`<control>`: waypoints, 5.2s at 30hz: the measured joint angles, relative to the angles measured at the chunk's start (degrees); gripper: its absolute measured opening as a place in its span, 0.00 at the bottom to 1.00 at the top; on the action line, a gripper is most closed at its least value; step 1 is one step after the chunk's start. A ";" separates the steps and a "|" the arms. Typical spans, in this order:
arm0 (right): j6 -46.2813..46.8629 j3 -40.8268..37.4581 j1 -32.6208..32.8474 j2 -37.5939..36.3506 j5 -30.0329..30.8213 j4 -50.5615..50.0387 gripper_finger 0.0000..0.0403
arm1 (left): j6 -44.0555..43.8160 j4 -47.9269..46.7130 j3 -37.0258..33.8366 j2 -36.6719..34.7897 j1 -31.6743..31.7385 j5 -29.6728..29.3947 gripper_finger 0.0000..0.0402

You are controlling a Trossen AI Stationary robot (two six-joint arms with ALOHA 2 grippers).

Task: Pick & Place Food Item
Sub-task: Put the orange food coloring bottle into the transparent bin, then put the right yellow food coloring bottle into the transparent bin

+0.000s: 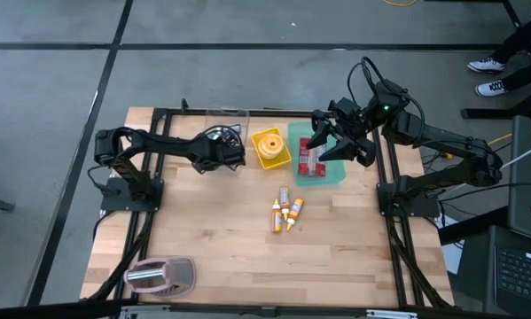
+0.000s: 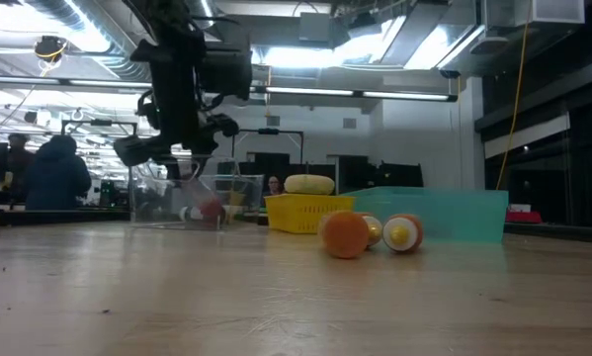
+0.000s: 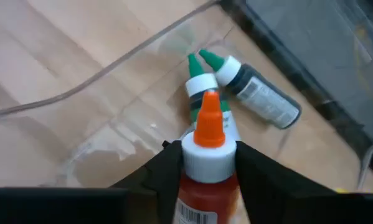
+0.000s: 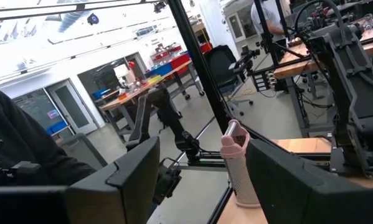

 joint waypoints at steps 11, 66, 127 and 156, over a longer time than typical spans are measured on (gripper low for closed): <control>0.78 0.00 0.00 0.00 1.43 -0.01 0.59 | 1.35 1.75 0.01 -2.91 -0.10 -10.22 0.60; 2.69 0.00 1.39 0.00 31.32 -0.43 0.59 | 133.73 -15.84 12.96 1.87 24.24 46.66 0.00; -0.62 0.00 1.73 0.00 30.25 -0.47 0.59 | 102.02 23.41 22.32 -19.07 12.31 46.77 0.05; -3.12 0.00 -0.11 0.00 14.32 -1.16 0.59 | 31.50 28.18 22.14 13.97 -22.45 15.81 0.58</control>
